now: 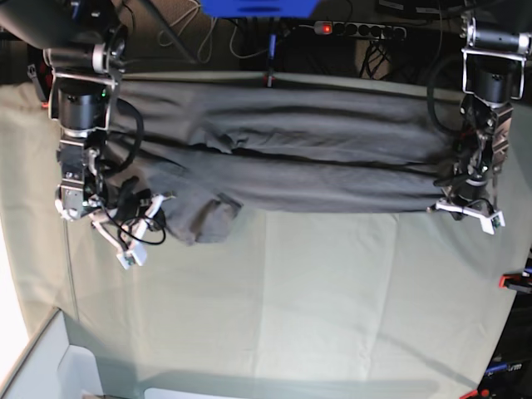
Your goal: Layout the t-shirt on the table in an organized manner, then fold the t-shirt properly
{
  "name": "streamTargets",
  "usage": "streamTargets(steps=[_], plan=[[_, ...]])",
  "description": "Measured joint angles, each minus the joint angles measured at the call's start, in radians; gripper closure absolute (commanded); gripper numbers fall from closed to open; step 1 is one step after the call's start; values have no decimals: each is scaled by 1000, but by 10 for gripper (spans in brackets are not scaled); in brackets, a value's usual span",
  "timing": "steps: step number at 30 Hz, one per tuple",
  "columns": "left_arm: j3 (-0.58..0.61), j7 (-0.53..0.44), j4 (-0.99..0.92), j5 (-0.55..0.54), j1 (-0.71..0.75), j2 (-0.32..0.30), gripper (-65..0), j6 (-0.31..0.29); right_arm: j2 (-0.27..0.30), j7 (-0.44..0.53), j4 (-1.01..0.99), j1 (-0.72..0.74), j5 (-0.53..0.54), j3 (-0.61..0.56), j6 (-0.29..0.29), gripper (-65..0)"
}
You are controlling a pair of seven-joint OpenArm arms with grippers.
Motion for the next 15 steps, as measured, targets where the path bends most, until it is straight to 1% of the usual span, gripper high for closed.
streamTargets(steps=[2, 6, 10, 12, 15], plan=[[0, 2, 0, 0, 0, 0, 0, 1, -1, 14, 112, -54, 8, 3, 0, 0], [0, 2, 2, 3, 0, 0, 0, 2, -2, -3, 329, -145, 0, 6, 1, 0], [0, 8, 6, 3, 0, 0, 0, 4, -22, 15, 523, -237, 7, 5, -2, 0], [0, 6, 6, 3, 0, -2, 0, 2, -30, 21, 578, -310, 10, -3, 0, 0], [0, 4, 6, 3, 0, -2, 0, 2, -37, -11, 563, -373, -6, -39, 1, 0]])
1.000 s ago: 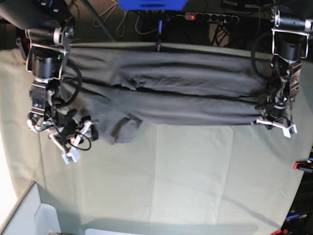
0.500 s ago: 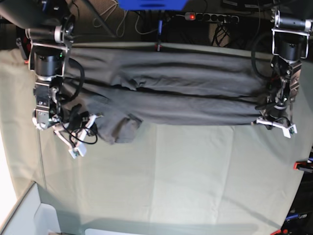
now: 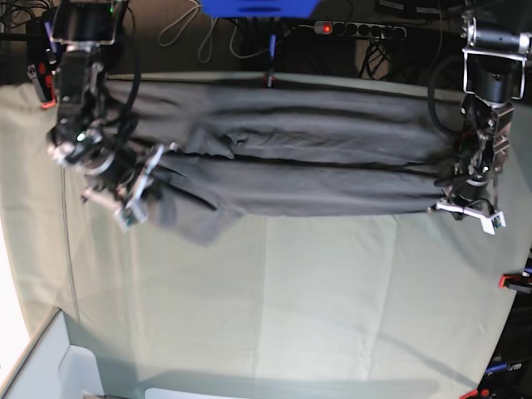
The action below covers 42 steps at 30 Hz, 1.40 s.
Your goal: Layout the t-shirt on the table in an organized manner, then fold the t-shirt properly
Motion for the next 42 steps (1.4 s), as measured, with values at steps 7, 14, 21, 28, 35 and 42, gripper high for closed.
streamTargets(steps=[7, 14, 21, 28, 35, 42], plan=[[0, 1, 0, 0, 0, 0, 0, 0, -2, 18, -84, 10, 11, -13, -1, -56], [0, 2, 0, 0, -1, 0, 0, 0, 23, 13, -1, 8, 7, -2, -1, -236], [0, 1, 0, 0, 0, 0, 0, 2, 23, 9, -12, 59, 4, 64, 0, -364], [1, 1, 0, 0, 0, 0, 0, 2, 23, 15, -158, 144, 11, 56, 0, -365], [1, 1, 0, 0, 0, 0, 0, 2, 22, 22, -279, 144, 11, 56, -1, -361], [1, 1, 0, 0, 0, 0, 0, 2, 22, 22, -296, 140, 11, 56, -1, -196]])
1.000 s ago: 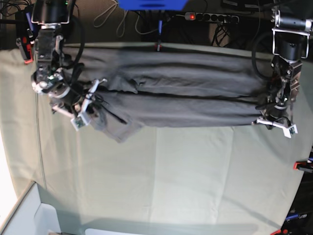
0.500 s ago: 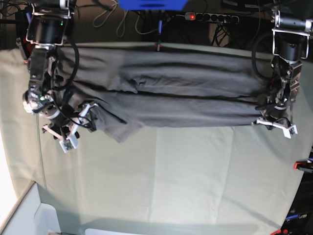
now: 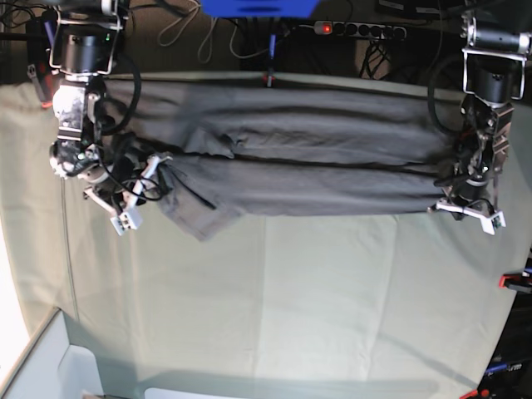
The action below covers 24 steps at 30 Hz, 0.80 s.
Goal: Layout the t-shirt on the table in an organized manner, then fold the t-shirt properly
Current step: 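Slide both grippers along the shirt sides toward the hem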
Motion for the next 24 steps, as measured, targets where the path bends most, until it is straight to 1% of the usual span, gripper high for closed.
streamTargets(steps=[4, 7, 13, 18, 21, 24], plan=[[0, 0, 0, 0, 0, 0, 0, 0, 0, 0, 0, -2, 3, 0, 0, -8], [0, 0, 0, 0, 0, 0, 0, 0, 0, -5, 8, 0, 3, 0, 0, 0], [0, 7, 2, -8, 0, -11, 0, 0, 0, -6, 154, -4, -3, 7, 0, 0], [0, 6, 104, -6, 5, -21, 0, 5, 0, -11, 254, 5, 0, 6, 0, 0], [0, 4, 139, -6, 0, -20, 0, 2, 0, -19, 280, 31, -5, 9, 0, 0], [0, 9, 164, -2, 3, -21, 0, 13, -1, -15, 288, 71, -1, 22, 0, 0]])
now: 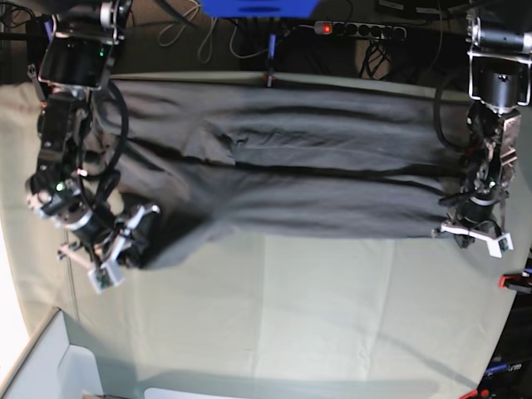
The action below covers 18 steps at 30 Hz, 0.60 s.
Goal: Layout the t-shirt on the table in an organized manner, then fold the t-shirt properly
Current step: 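Slide both grippers along the shirt sides toward the hem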
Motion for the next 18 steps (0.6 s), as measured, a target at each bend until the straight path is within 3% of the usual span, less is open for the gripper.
streamTargets(steps=[10, 18], plan=[[0, 6, 94, -6, -16, 1, 0, 2, 5, -97, -11, 159, 1, 56, 0, 0], [-1, 2, 140, -6, -60, 1, 0, 3, 34, -108, -10, 167, 1, 54, 0, 0]])
